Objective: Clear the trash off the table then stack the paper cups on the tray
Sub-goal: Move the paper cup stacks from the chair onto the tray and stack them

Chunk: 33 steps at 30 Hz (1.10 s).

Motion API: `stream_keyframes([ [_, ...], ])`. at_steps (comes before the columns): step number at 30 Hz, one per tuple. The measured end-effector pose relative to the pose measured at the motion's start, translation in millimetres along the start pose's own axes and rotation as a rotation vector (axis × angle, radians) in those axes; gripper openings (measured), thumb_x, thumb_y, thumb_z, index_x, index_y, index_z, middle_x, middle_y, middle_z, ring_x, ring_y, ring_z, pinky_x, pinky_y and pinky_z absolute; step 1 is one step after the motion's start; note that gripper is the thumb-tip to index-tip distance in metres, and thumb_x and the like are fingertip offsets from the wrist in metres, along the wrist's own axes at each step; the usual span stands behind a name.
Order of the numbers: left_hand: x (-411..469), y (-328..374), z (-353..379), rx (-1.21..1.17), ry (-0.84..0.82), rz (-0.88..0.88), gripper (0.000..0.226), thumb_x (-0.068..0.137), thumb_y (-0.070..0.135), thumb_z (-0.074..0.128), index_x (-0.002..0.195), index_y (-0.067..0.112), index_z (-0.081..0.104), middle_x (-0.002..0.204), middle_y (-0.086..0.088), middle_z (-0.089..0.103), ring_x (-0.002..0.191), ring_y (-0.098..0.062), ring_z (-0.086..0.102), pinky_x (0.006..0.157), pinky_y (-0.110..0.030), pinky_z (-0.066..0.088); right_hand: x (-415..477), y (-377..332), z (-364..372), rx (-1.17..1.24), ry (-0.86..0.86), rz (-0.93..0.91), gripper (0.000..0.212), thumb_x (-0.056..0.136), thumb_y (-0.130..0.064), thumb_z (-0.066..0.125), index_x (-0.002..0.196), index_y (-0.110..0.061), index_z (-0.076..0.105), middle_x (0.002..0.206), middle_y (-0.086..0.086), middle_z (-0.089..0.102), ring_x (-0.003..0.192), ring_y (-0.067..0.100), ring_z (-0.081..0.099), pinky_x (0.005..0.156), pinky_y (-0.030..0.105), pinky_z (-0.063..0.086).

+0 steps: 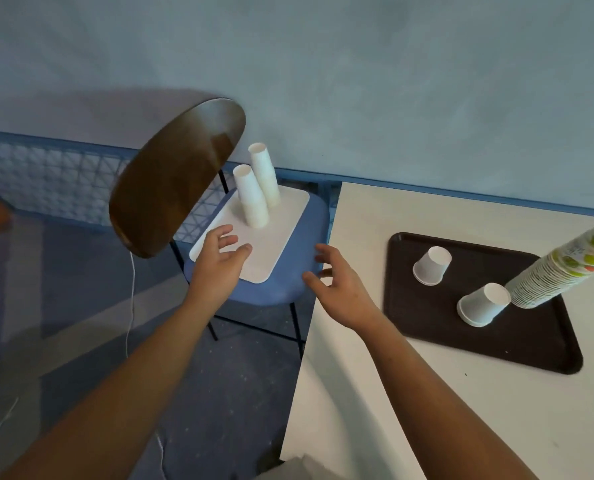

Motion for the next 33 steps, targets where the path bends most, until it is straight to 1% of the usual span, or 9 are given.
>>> stream_keyframes([
  [3, 25.4, 4.7, -9.5, 0.056, 0.017, -0.011, 0.057, 0.091, 0.032, 0.075, 0.142, 0.034, 0.048, 0.138, 0.011, 0.056, 0.109, -0.007, 0.062, 0.105, -0.044, 0.053, 34.5, -10.3, 3.0, 0.012, -0.012, 0.013, 0.06, 0.097, -0.036, 0.065, 0.15, -0.028, 0.036, 0.139, 0.001, 0.054, 0.117, 0.016, 0.058, 0.1, 0.034, 0.05],
  [9, 86.9, 15.3, -23.7, 0.159, -0.018, -0.003, 0.075, 0.09, 0.029, 0.079, 0.152, 0.029, 0.038, 0.152, 0.008, 0.046, 0.125, -0.014, 0.055, 0.1, -0.034, 0.049, 114.0, -34.8, 28.8, 0.033, -0.001, 0.057, 0.076, 0.095, -0.032, 0.067, 0.156, -0.029, 0.022, 0.141, 0.005, 0.05, 0.12, 0.025, 0.058, 0.104, 0.038, 0.048],
  [15, 182.9, -7.5, -15.4, 0.218, -0.092, -0.028, 0.084, 0.088, 0.034, 0.081, 0.156, 0.027, 0.032, 0.159, 0.0, 0.044, 0.139, -0.026, 0.051, 0.108, -0.037, 0.044, 208.2, -42.6, 76.1, -0.002, 0.024, 0.112, 0.077, 0.092, -0.03, 0.069, 0.156, -0.022, 0.025, 0.146, 0.007, 0.049, 0.127, 0.024, 0.053, 0.107, 0.043, 0.047],
  [19, 243.6, -36.9, 5.0, 0.237, -0.194, -0.044, 0.093, 0.082, 0.037, 0.086, 0.156, 0.03, 0.03, 0.157, -0.001, 0.045, 0.141, -0.027, 0.048, 0.114, -0.049, 0.046, 263.6, -32.8, 109.4, -0.034, 0.027, 0.195, 0.081, 0.09, -0.032, 0.07, 0.156, -0.02, 0.025, 0.151, 0.007, 0.045, 0.135, 0.026, 0.048, 0.11, 0.043, 0.044],
  [22, 274.3, -52.6, 22.3, 0.272, -0.224, -0.013, 0.1, 0.078, 0.041, 0.087, 0.158, 0.03, 0.027, 0.159, -0.002, 0.044, 0.144, -0.028, 0.046, 0.113, -0.052, 0.046, 291.5, -28.7, 128.9, -0.07, 0.026, 0.204, 0.085, 0.088, -0.028, 0.073, 0.157, -0.018, 0.024, 0.152, 0.011, 0.042, 0.136, 0.029, 0.046, 0.105, 0.037, 0.044],
  [25, 295.1, -61.6, 37.6, 0.329, -0.229, 0.022, 0.092, 0.084, 0.044, 0.081, 0.158, 0.028, 0.029, 0.156, -0.005, 0.047, 0.142, -0.029, 0.048, 0.113, -0.053, 0.046, 313.2, -29.3, 142.6, -0.13, 0.087, 0.158, 0.082, 0.084, -0.028, 0.077, 0.152, -0.017, 0.031, 0.148, 0.011, 0.046, 0.13, 0.029, 0.05, 0.096, 0.034, 0.043],
  [29, 311.8, -75.1, 46.4, 0.23, -0.285, 0.027, 0.074, 0.086, 0.017, 0.079, 0.149, 0.023, 0.042, 0.142, -0.004, 0.058, 0.129, -0.027, 0.058, 0.108, -0.049, 0.051, 330.7, -27.8, 157.8, -0.139, 0.135, 0.115, 0.071, 0.085, -0.033, 0.078, 0.143, -0.018, 0.041, 0.138, 0.007, 0.055, 0.122, 0.026, 0.055, 0.1, 0.043, 0.05],
  [31, 314.7, -79.8, 49.2, 0.236, -0.25, 0.017, 0.063, 0.09, 0.026, 0.077, 0.144, 0.024, 0.046, 0.142, -0.003, 0.058, 0.13, -0.026, 0.057, 0.111, -0.05, 0.049, 334.4, -24.2, 161.3, -0.134, 0.144, 0.128, 0.064, 0.087, -0.036, 0.075, 0.139, -0.019, 0.042, 0.135, 0.005, 0.058, 0.119, 0.024, 0.057, 0.098, 0.043, 0.052],
  [33, 313.5, -84.5, 52.3, 0.209, -0.24, -0.018, 0.067, 0.084, 0.053, 0.073, 0.141, 0.028, 0.046, 0.144, -0.002, 0.057, 0.132, -0.027, 0.056, 0.112, -0.051, 0.048, 333.2, -20.7, 162.7, -0.146, 0.156, 0.13, 0.061, 0.089, -0.041, 0.073, 0.138, -0.021, 0.043, 0.134, 0.003, 0.058, 0.117, 0.02, 0.057, 0.095, 0.038, 0.053],
])
Point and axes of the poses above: each hand's wrist, its own x-axis towards the middle knuckle, its own z-axis out of the palm, y = z × x, the point moved 5 cm from there along x, towards the middle knuckle
